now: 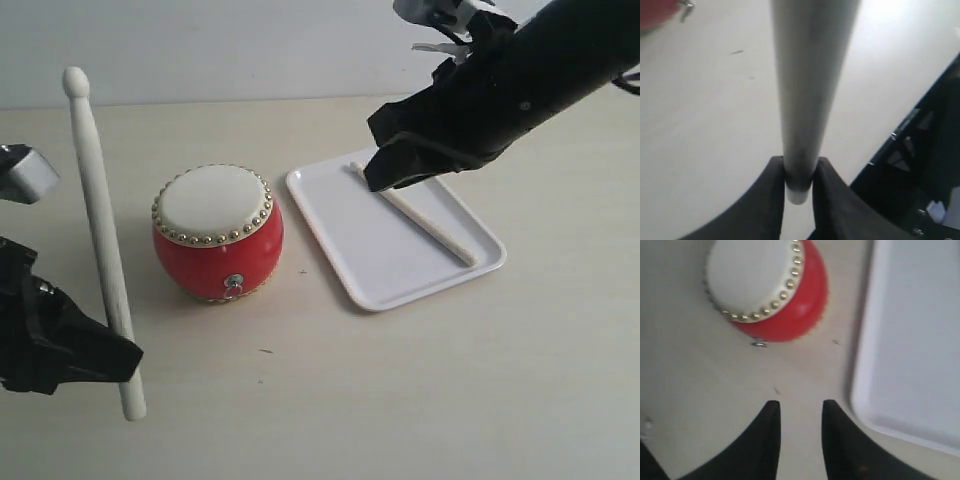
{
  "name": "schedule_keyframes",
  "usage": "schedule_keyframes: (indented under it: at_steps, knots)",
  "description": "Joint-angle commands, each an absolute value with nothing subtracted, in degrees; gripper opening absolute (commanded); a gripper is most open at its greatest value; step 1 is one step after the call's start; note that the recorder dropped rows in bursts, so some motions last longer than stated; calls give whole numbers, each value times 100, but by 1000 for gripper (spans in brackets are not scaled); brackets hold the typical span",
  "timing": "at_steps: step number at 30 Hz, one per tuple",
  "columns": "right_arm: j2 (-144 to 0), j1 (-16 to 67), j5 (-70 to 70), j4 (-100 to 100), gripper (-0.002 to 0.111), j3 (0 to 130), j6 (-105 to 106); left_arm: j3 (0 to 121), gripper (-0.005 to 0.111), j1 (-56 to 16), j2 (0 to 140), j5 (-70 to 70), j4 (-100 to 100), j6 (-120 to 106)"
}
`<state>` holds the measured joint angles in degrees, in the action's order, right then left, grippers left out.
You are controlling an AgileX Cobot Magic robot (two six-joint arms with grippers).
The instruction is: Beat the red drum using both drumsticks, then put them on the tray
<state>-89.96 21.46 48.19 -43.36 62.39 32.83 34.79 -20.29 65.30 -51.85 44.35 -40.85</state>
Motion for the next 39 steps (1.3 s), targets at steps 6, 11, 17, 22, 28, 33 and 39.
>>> schedule_keyframes:
  at_steps: [6,11,17,22,28,33,39]
  knots:
    - [-8880,2136,5668,-7627,39,5511,6599,3466,0,-2067,7657,-6028,6291,-5671]
    - [-8880,2300,5906,-7883,49,5511,6788,3466,0,-2067,7924,-6173,6935,-6273]
    - [-8880,2915,5744,-7891,52,5511,7061,3466,0,-2067,8176,-6139,7391,-6749]
    - [-8927,3254,5457,-7938,53,5511,7136,3466,0,-2067,8283,-6139,7435,-6853]
    - [-9179,3540,5394,-8276,53,5511,7191,3466,0,-2067,8281,-6139,7435,-6904]
    - [-9356,3737,5206,-8501,53,5511,7191,3466,0,-2067,8281,-6139,7435,-6985]
    - [-9461,3736,5033,-8738,53,5511,7191,3466,0,-2067,8281,-6166,7435,-7007]
